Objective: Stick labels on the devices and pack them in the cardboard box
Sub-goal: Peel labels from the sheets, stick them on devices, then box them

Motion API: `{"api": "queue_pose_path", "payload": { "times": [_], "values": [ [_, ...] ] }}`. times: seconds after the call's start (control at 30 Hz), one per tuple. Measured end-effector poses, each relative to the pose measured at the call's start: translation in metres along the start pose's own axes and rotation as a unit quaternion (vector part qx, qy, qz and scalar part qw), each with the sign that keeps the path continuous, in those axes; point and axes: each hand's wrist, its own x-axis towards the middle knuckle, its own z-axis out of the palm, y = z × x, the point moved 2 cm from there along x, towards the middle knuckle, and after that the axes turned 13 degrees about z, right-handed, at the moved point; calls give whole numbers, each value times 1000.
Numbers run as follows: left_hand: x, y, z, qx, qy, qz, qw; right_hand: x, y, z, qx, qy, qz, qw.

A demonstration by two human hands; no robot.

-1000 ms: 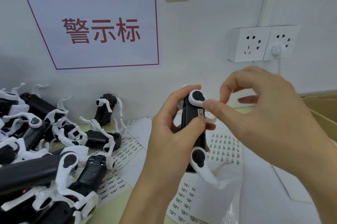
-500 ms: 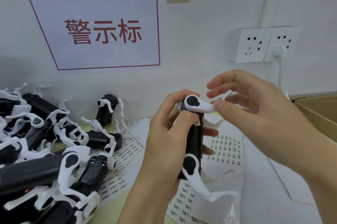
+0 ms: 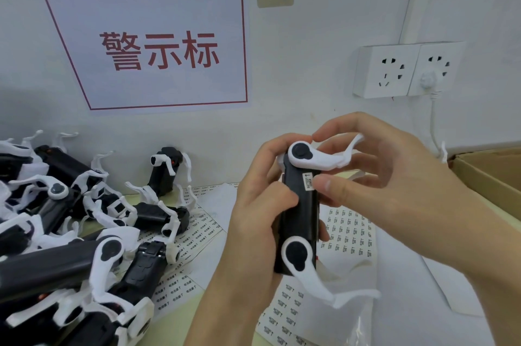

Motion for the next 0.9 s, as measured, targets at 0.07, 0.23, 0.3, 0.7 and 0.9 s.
{"api": "queue_pose_path", "payload": {
  "times": [0.07, 0.23, 0.3, 0.7, 0.9],
  "values": [
    [-6, -1, -1, -9, -27, 30, 999, 0, -1, -1, 4, -1, 0, 1000],
    [-6, -5, -5, 25, -46, 55, 997, 0, 1, -2, 21, -12, 3, 1000],
    [-4, -5, -5, 49, -40, 56, 996, 1, 2, -3, 29, -17, 4, 999],
    [-5, -1, -5, -39, -32, -26, 998, 0, 5, -8, 0, -25, 28, 999],
    [-9, 1, -7, -74, -6, -61, 995, -1, 5, -11, -30, -10, 40, 999]
  ]
}}
